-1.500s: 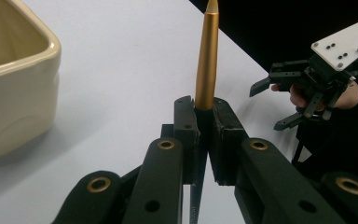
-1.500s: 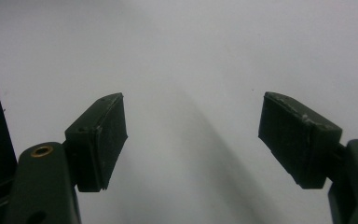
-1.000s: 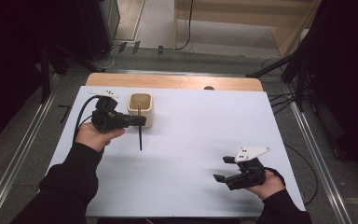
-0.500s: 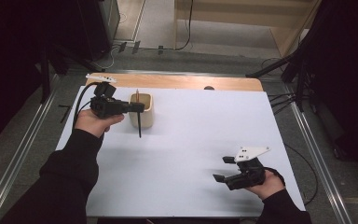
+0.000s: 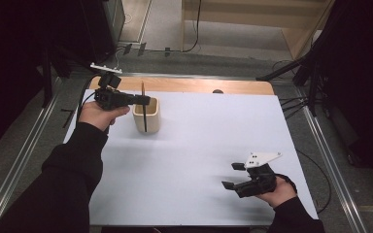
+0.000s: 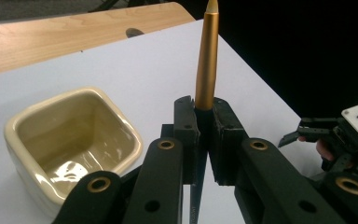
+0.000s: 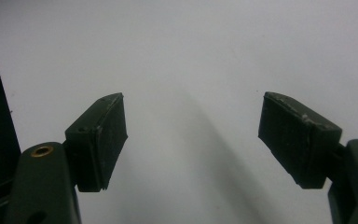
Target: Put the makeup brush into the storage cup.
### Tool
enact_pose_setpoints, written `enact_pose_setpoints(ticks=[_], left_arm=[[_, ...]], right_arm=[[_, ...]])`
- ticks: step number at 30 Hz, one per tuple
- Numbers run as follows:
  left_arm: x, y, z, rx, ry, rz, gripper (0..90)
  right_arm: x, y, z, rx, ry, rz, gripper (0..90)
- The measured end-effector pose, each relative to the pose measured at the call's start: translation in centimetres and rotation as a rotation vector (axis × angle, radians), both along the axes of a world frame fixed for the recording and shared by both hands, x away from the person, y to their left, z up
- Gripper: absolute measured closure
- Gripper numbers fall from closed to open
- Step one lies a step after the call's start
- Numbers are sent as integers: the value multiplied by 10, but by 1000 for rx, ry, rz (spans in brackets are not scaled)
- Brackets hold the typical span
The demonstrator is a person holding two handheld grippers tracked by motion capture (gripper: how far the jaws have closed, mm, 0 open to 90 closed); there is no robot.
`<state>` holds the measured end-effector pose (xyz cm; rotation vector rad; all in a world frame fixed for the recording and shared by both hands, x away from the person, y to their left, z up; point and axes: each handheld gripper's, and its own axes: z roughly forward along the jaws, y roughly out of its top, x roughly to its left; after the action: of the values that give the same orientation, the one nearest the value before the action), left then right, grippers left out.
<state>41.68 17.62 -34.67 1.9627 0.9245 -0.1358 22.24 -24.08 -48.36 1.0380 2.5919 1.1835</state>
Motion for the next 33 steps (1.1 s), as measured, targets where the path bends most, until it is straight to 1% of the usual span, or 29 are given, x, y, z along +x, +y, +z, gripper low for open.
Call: enact_pose_setpoints(ticks=[4,6,7,15,16,17,18,19,23,26,27,29,33], left_arm=[[7,-1,5,-3,-15,9,836],[11,-3,7,6,-20,11,835],[13,-3,8,4,-27,16,835],[27,-9,16,26,-37,30,836],[30,-10,18,21,-36,32,835],[32,-10,20,4,-31,37,836],[34,-11,21,2,-33,41,835],[36,-12,23,15,-42,45,835],[42,-13,26,11,-37,48,836],[47,-11,28,0,-38,68,835],[50,-11,28,7,-44,72,835],[54,-11,27,6,-41,81,835],[62,-12,23,29,-48,98,836]], right_arm=[[0,0,0,-1,-1,-1,242],[0,0,1,0,-3,-3,242],[0,0,1,-1,-1,-5,242],[1,-1,1,-2,0,-8,242],[0,-1,0,-4,0,-6,242],[0,-1,0,-6,0,-6,242],[0,-1,1,-6,0,-7,242],[0,-1,1,-5,0,-6,242],[0,-1,1,-2,-2,-8,243],[0,-1,1,3,-5,-11,243],[0,-1,1,3,-5,-12,243],[-1,-1,2,3,-4,-11,244],[-1,-1,2,1,-5,-10,244]])
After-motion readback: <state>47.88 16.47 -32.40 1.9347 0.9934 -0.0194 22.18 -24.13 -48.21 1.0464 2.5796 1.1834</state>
